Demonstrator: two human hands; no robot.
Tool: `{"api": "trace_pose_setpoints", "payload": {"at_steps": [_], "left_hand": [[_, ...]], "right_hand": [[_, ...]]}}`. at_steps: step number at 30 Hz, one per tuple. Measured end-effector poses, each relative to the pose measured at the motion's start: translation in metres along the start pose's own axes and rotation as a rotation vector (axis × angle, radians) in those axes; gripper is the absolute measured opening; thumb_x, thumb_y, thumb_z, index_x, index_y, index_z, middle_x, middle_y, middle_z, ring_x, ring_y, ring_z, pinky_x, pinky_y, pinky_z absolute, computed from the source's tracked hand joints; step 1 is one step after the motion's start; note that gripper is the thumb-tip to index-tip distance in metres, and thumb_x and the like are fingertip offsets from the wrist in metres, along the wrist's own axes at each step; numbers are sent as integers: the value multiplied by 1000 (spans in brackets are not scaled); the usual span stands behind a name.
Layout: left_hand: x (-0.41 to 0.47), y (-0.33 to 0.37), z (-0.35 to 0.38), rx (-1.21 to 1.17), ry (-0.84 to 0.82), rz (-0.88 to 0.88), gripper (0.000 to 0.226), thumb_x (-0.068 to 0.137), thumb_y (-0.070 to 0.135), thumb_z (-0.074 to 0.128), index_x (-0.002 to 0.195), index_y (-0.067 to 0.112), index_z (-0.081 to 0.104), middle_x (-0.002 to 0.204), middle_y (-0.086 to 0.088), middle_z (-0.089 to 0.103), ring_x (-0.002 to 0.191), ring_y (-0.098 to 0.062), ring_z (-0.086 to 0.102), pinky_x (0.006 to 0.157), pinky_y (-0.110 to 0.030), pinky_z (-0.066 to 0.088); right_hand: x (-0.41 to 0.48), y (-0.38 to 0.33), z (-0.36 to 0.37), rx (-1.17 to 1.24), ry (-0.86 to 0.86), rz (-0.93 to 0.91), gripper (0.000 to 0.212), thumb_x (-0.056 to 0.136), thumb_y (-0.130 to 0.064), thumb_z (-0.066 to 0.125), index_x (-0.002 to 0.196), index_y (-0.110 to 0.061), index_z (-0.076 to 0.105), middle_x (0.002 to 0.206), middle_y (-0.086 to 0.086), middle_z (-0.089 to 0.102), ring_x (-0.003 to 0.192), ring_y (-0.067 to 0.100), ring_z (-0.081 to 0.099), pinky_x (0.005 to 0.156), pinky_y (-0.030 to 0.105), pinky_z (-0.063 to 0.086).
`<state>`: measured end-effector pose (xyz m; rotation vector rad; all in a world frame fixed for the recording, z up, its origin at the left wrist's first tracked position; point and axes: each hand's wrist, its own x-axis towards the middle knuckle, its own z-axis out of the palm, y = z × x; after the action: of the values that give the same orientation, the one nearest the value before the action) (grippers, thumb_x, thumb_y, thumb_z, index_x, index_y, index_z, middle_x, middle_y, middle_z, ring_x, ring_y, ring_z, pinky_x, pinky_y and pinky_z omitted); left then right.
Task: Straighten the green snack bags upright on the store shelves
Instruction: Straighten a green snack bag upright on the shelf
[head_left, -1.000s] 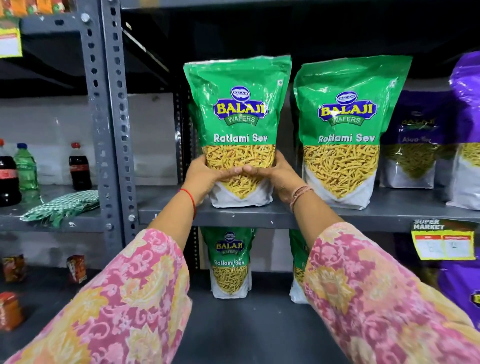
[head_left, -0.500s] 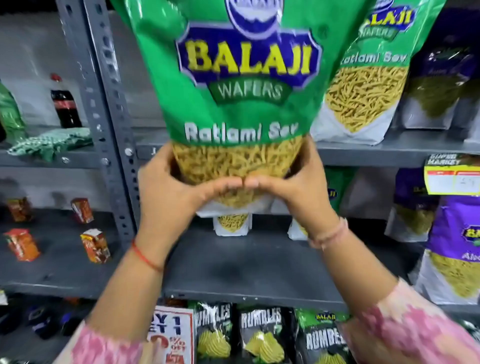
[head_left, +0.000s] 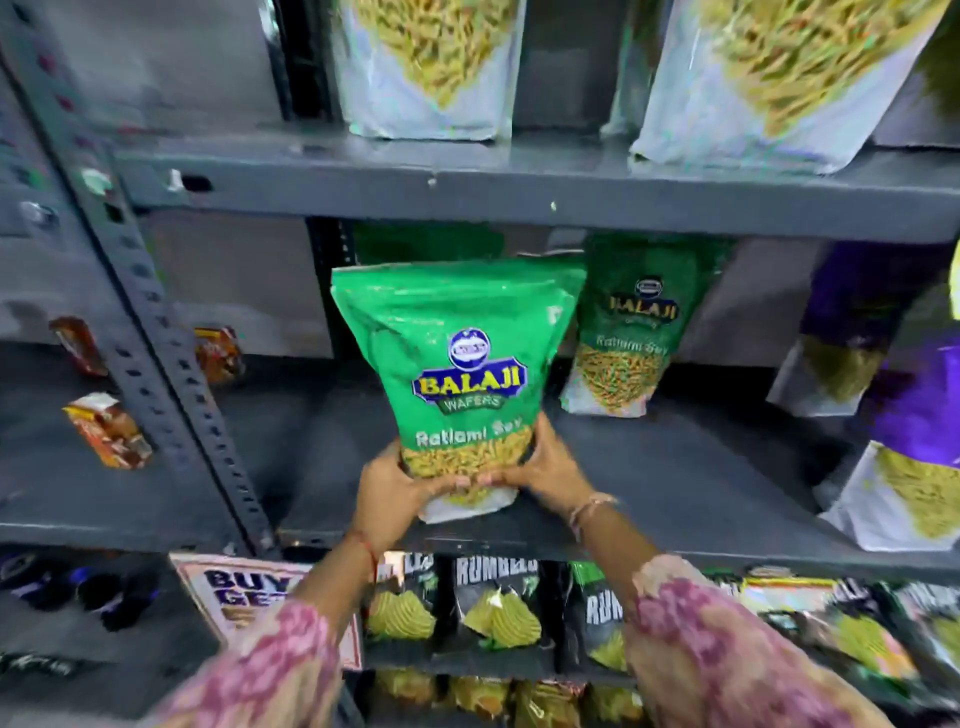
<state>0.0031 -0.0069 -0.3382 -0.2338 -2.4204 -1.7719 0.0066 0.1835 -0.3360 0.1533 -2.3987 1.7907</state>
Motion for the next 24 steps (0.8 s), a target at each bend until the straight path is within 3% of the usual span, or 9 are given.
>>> {"api": "trace_pose_setpoints", "payload": {"at_steps": [3, 6, 8, 12, 15, 17, 20, 22, 24], "left_hand": [[42, -23, 14, -98, -31, -58, 45, 52, 1, 81, 87, 19, 59, 98, -8, 66, 68, 0, 62, 64, -12, 52], [69, -42, 21, -146, -21, -71, 46, 54, -7, 77, 88, 17, 57, 94, -4, 64, 62, 7, 62, 59, -9, 52], [78, -48, 22, -152, -11, -67, 46, 55, -3, 78, 86, 21, 56, 90, -2, 64, 70, -4, 63, 60, -9, 52], [79, -46, 23, -177, -36, -92, 50, 56, 0, 79, 97, 15, 55, 109, -14, 63, 78, -6, 65, 75, -20, 55], [63, -29, 18, -91, -14, -80, 101, 50, 21, 84, 134, 19, 29, 129, -5, 53, 101, -19, 60, 88, -32, 49], [41, -10, 13, 19, 218, -2, 110, 54, 38, 81, 140, 30, 12, 131, 1, 49, 92, -20, 62, 73, -25, 48], [-1, 27, 13, 2, 541, 205, 82, 63, 58, 66, 131, 27, 33, 109, -2, 65, 79, -23, 61, 70, -25, 45], [-19, 65, 17, 0, 601, 375, 57, 69, 55, 60, 119, 30, 47, 82, 9, 63, 66, -24, 55, 66, -32, 46], [-27, 115, 19, -75, 592, 582, 42, 74, 46, 61, 112, 32, 49, 78, 12, 59, 62, -23, 53, 64, -33, 45]], "right_hand": [[42, 16, 6, 25, 0, 22, 82, 51, 3, 83, 116, -24, 42, 105, -5, 59, 101, 14, 54, 91, 33, 49], [67, 31, 12, 50, 16, 23, 78, 52, 5, 81, 112, -25, 43, 102, -6, 59, 93, 10, 54, 75, 8, 47], [75, 36, 13, 61, 29, 19, 76, 53, 4, 82, 113, -23, 44, 101, -5, 59, 91, 10, 54, 68, 2, 46], [72, 32, 14, 50, 37, 34, 94, 54, -1, 83, 131, -13, 32, 120, 6, 56, 107, 15, 51, 98, 33, 46], [54, 17, 15, -107, 136, 11, 122, 51, -28, 87, 143, -19, 7, 148, 14, 30, 133, 22, 31, 113, 42, 28], [34, 4, 13, -352, 236, -92, 115, 57, -50, 78, 143, -22, 7, 154, 15, 12, 142, 28, 13, 115, 51, 22], [0, -24, 4, -572, 502, -410, 85, 69, -59, 63, 134, -21, 24, 149, 21, 20, 138, 35, 21, 110, 55, 30], [-19, -50, -10, -554, 690, -672, 67, 74, -54, 61, 123, -18, 34, 141, 19, 26, 133, 32, 28, 107, 52, 36], [-34, -86, -30, -476, 814, -872, 56, 79, -49, 58, 117, -13, 38, 134, 15, 28, 132, 25, 29, 107, 40, 35]]}}
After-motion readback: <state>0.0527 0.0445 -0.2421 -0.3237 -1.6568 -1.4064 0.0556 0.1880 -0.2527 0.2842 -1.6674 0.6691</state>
